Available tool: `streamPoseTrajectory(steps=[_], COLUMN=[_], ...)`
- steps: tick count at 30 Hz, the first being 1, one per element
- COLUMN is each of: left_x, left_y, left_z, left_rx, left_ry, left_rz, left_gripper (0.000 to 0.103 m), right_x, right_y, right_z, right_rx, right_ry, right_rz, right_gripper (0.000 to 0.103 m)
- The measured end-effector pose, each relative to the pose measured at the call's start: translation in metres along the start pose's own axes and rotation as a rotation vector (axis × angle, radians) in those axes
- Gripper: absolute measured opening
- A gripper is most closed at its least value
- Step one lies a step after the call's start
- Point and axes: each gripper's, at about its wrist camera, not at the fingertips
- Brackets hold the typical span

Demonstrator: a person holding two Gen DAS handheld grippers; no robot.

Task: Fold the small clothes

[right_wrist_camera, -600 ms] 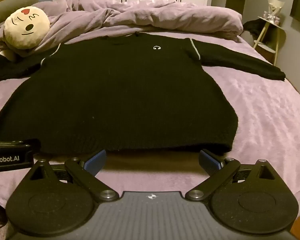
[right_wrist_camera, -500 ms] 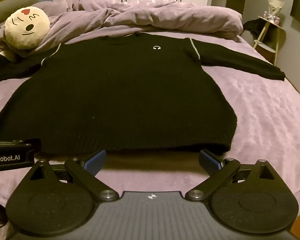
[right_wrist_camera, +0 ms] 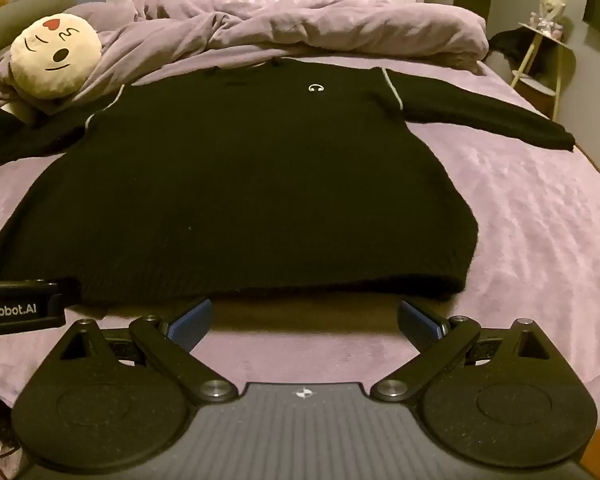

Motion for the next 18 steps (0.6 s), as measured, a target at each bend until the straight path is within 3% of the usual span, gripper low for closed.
streamPoseTrajectory(steps=[13,18], left_x=[0.001,0.000], left_y=[0.004,0.007], left_z=[-0.002,-0.005], left_rx=[0.003,0.003], left_ry=[0.000,-0.001], left_rz=[0.004,0.003], left_gripper=[0.103,0.103], right_x=[0.003,0.006], right_y=[0.005,0.011], right_z=[-0.002,-0.006], right_rx=[-0.031,-0.085], right_ry=[-0.009,-0.013], right_rz=[-0.041,-0.065], right_gripper=[0.099,0.099])
Point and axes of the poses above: each gripper's, at about its wrist camera, not at the fingertips, and y roughly against the way its jaws point, z to its left, x to its underside, and after that the axes turned 5 degrees about -y, right-handed
